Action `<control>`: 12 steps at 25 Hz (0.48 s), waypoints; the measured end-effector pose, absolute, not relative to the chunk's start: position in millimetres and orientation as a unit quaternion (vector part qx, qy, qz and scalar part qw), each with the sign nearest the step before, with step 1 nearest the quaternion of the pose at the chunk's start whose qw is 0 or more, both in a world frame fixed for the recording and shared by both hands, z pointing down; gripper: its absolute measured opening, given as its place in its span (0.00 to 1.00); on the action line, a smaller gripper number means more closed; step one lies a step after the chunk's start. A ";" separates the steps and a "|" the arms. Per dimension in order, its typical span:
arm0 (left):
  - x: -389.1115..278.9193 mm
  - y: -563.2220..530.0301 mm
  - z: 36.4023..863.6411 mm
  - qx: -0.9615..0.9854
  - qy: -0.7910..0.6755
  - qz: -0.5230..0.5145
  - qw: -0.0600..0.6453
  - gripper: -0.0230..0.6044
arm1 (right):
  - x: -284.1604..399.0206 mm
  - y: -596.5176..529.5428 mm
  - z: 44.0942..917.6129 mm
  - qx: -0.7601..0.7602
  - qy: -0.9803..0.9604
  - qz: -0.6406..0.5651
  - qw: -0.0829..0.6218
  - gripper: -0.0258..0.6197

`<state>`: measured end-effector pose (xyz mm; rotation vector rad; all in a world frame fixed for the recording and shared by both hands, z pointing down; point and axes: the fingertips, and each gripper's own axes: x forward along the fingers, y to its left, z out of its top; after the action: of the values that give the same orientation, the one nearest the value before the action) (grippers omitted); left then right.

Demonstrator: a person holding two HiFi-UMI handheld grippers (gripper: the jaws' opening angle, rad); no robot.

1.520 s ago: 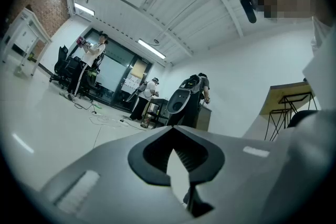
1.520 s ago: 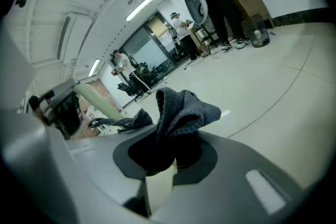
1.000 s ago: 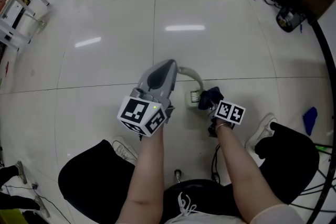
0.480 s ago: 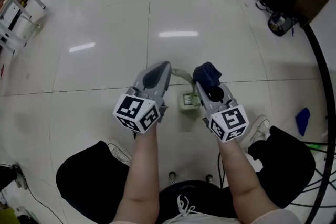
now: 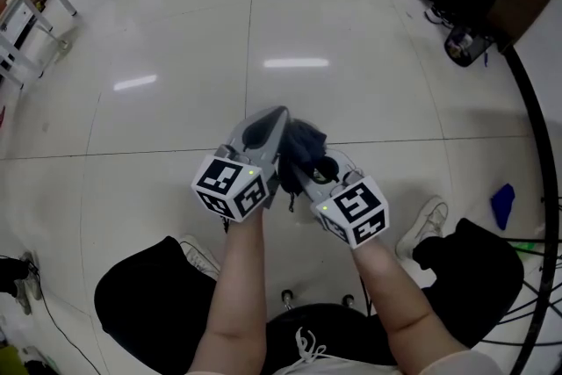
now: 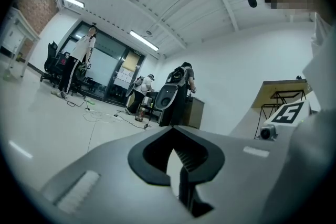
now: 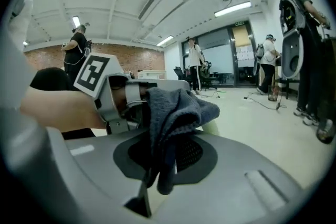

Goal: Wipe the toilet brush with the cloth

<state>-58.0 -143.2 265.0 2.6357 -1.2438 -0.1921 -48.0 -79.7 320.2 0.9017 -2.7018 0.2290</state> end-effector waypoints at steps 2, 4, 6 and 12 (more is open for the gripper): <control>-59.1 -142.8 265.1 0.897 -0.423 -0.064 0.111 0.05 | -51.4 -87.3 324.9 0.323 -0.930 0.110 0.137 0.14; -61.0 -143.0 265.5 0.896 -0.425 -0.065 0.112 0.05 | -53.2 -95.7 327.7 0.334 -0.923 0.151 0.121 0.14; -62.2 -143.0 265.6 0.896 -0.425 -0.065 0.110 0.05 | -51.4 -102.4 331.3 0.344 -0.911 0.207 0.089 0.14; -61.5 -144.4 263.8 0.898 -0.421 -0.077 0.103 0.05 | -24.7 -118.6 368.0 0.383 -0.852 0.358 0.013 0.14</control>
<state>-61.5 -144.4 263.8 2.6488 -1.2426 -0.2261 -24.7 -118.6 368.0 1.1945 -2.6540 1.1144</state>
